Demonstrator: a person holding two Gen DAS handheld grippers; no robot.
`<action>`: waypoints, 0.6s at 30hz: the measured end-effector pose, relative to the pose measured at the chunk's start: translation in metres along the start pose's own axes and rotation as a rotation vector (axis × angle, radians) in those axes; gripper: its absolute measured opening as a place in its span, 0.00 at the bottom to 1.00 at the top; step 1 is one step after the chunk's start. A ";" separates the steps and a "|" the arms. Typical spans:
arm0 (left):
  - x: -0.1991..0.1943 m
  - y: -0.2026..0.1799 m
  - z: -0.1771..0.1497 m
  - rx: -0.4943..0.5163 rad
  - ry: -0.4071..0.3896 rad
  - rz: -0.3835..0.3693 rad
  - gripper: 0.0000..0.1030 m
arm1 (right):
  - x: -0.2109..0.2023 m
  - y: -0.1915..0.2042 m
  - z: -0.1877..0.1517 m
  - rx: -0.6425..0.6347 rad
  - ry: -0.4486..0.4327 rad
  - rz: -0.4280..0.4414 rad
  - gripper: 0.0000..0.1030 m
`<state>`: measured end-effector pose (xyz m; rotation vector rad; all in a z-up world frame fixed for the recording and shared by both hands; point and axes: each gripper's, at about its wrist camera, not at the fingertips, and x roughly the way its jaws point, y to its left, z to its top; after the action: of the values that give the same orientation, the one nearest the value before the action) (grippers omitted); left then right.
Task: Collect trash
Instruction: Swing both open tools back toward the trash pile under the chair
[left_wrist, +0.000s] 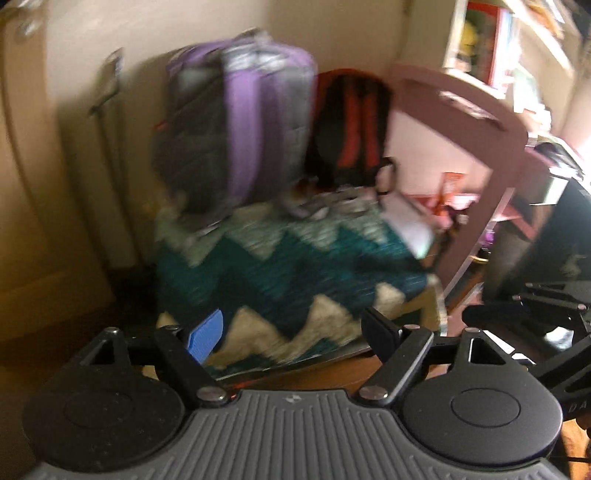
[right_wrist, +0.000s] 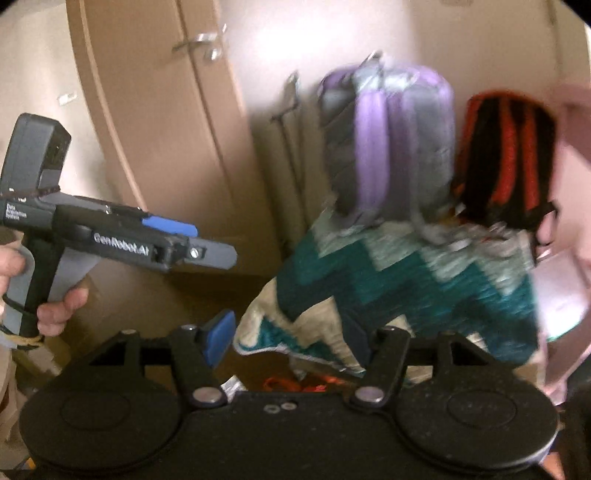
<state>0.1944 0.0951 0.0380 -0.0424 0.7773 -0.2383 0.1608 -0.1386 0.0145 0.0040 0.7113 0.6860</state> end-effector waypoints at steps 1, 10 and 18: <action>0.005 0.013 -0.006 -0.013 0.002 0.011 0.83 | 0.017 0.003 -0.002 -0.004 0.016 0.009 0.62; 0.070 0.127 -0.075 -0.131 0.073 0.095 0.97 | 0.141 0.003 -0.044 -0.006 0.197 0.013 0.63; 0.163 0.203 -0.168 -0.288 0.227 0.217 0.97 | 0.241 -0.017 -0.105 -0.006 0.362 -0.024 0.63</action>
<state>0.2291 0.2634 -0.2197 -0.2042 1.0307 0.0785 0.2399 -0.0353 -0.2146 -0.1371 1.0545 0.6727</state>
